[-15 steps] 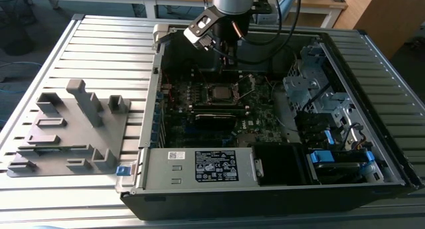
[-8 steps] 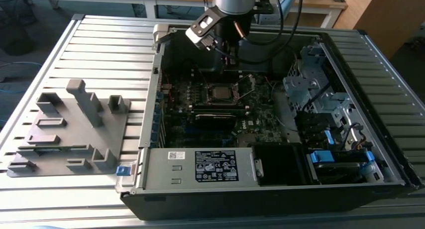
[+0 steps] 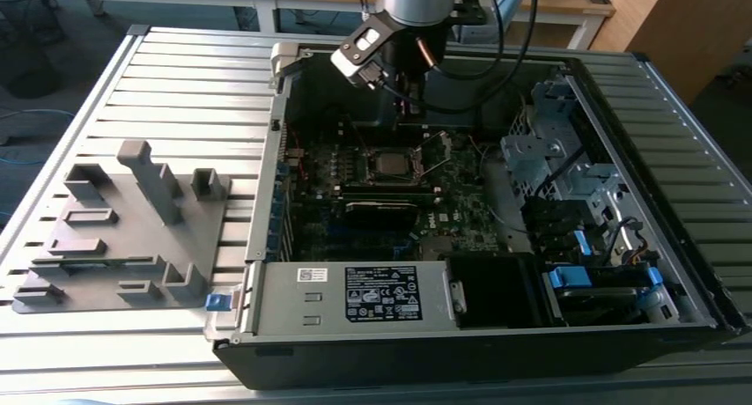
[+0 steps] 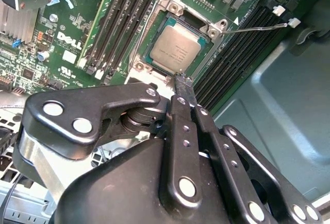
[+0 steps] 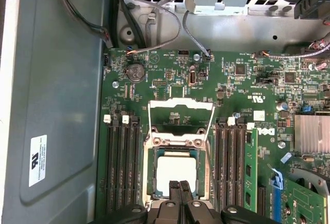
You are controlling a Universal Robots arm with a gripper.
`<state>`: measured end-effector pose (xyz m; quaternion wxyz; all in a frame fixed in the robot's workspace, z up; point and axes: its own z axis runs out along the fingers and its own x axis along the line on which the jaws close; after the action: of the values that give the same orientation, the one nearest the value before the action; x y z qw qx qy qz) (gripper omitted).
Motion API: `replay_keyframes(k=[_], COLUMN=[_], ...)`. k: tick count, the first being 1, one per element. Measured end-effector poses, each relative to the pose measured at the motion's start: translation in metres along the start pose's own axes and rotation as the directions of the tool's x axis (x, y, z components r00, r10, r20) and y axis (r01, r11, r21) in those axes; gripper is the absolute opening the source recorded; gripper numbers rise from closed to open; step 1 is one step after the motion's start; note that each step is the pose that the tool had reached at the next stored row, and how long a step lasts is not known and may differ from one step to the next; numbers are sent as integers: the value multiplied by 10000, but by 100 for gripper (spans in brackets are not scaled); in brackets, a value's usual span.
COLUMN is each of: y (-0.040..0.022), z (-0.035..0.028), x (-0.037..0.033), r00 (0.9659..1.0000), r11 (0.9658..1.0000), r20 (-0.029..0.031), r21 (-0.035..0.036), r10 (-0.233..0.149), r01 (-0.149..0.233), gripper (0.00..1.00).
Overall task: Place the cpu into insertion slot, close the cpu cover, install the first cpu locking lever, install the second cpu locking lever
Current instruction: 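Close the cpu cover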
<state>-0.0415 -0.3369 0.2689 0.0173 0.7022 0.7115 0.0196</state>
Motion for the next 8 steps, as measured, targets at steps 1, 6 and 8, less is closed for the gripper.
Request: replay_keyframes(k=[1, 6, 8], y=[4, 15, 21], z=[0, 1, 2], x=[0, 0, 0], r00=[10000, 10000, 10000], r11=[10000, 10000, 10000], r20=[0, 0, 0], r21=[-1, 0, 0], r10=[0, 0, -1], r01=[0, 0, 1], gripper=[11, 11, 11])
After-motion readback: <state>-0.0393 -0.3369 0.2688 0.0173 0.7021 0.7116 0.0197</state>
